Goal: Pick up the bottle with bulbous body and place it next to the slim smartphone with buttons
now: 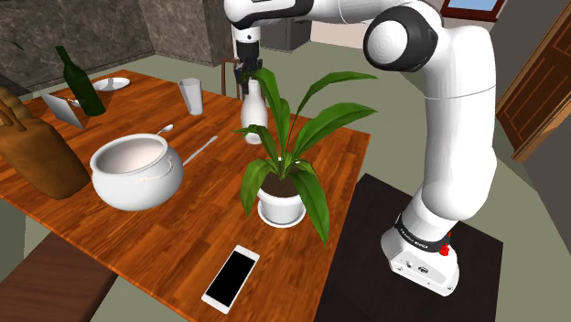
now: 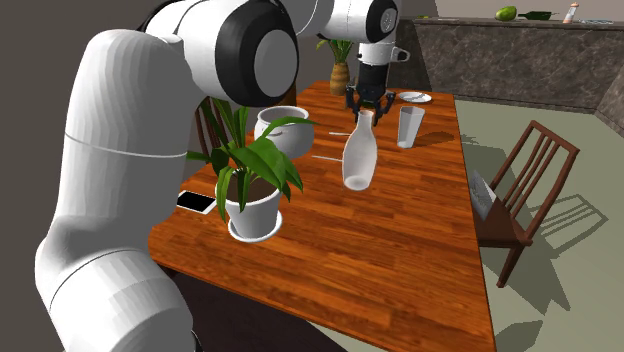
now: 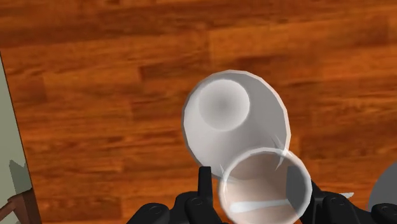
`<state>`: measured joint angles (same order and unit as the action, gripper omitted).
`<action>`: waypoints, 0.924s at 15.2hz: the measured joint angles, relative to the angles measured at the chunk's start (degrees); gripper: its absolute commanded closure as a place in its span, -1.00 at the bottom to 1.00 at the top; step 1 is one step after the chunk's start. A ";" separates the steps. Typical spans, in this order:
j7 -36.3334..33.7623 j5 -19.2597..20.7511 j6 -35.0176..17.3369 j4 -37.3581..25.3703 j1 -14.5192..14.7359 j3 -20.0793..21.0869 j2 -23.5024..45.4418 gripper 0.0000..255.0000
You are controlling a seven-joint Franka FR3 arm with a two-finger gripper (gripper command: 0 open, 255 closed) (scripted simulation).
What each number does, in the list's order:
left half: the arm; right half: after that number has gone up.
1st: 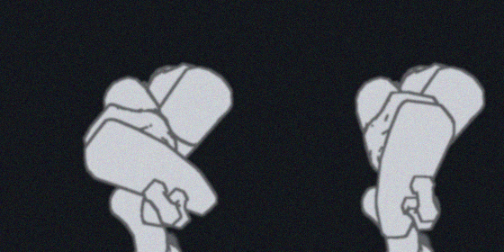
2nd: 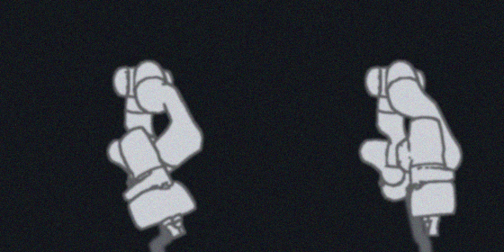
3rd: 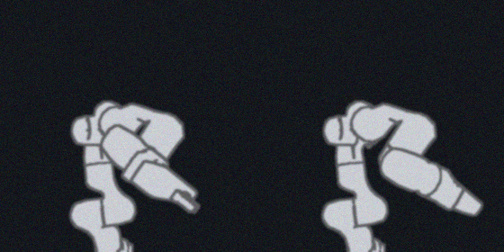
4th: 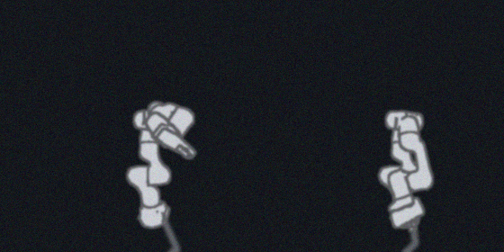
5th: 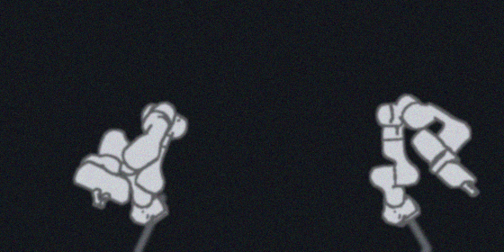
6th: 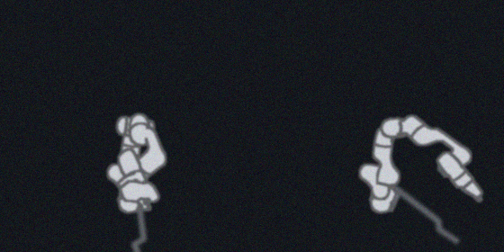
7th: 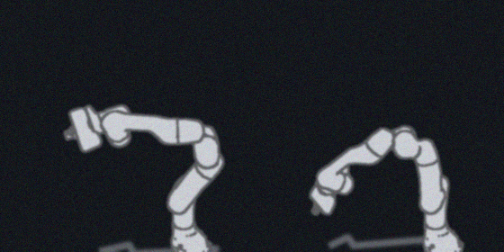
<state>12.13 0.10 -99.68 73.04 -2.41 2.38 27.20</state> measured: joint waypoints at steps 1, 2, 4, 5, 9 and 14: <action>-0.05 0.01 0.80 -0.81 0.03 0.01 0.01 1.00; -0.10 0.02 1.61 -1.67 0.07 0.02 0.06 1.00; -0.26 0.00 2.31 -1.42 0.17 0.07 -0.86 1.00; -0.74 -0.02 2.26 0.50 0.48 0.22 -2.71 1.00; -3.18 -0.14 1.60 8.78 2.04 1.09 -10.45 1.00; -6.71 -0.53 1.46 17.96 4.05 2.55 -19.52 1.00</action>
<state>5.42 -0.43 -98.22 90.99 1.64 4.94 7.68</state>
